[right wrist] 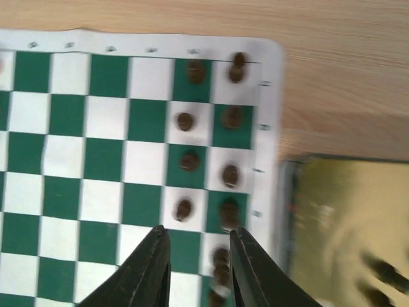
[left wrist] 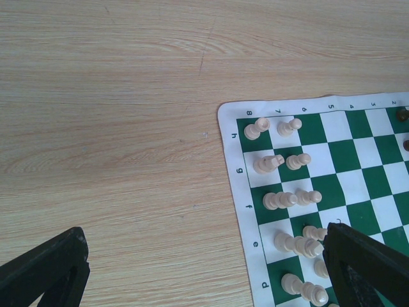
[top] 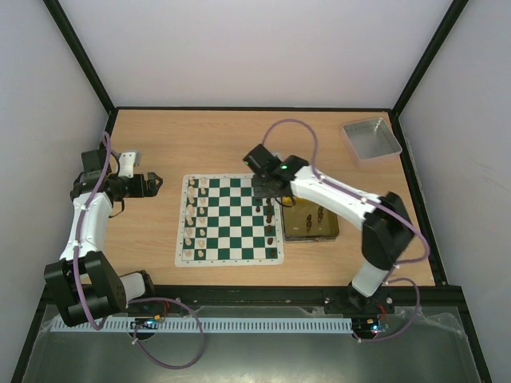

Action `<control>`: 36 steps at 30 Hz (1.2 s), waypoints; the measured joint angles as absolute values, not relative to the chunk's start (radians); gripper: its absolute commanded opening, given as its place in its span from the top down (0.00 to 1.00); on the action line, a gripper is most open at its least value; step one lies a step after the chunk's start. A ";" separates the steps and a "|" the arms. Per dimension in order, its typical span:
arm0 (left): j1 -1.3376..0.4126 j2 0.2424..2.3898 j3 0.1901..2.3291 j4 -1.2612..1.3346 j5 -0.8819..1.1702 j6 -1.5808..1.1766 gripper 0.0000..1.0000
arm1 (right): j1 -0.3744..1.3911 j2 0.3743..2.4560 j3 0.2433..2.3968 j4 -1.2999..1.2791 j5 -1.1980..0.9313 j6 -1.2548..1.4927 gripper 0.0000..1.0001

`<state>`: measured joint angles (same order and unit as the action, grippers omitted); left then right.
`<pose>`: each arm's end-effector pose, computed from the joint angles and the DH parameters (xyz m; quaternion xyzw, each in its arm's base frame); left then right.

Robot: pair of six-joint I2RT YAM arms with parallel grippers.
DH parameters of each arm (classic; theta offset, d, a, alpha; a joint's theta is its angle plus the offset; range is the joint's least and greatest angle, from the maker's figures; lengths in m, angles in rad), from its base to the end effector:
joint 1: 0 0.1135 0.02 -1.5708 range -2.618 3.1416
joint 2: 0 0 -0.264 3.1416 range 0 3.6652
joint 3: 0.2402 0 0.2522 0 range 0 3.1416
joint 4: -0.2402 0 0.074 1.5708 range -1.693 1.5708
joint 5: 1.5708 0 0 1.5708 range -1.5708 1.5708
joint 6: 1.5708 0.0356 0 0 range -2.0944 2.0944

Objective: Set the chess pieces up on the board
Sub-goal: Place the chess piece on the chessboard, then pick up the chess piece from the storage box.

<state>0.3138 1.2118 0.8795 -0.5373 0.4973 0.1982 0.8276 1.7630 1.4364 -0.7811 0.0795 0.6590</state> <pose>0.2395 0.0599 0.2570 0.0318 0.9136 -0.1393 0.3806 0.2528 0.2710 0.2529 -0.0728 0.9699 0.1267 0.1950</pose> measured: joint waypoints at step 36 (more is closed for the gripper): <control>0.314 1.227 0.879 -0.537 0.496 0.198 0.01 | 0.529 1.501 0.867 -0.562 -0.022 0.655 0.71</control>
<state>0.3138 1.2274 0.8795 -0.5369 0.4965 0.1982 0.5293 1.5005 0.8665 -0.5625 -0.0216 0.6552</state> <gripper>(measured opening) 0.993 0.291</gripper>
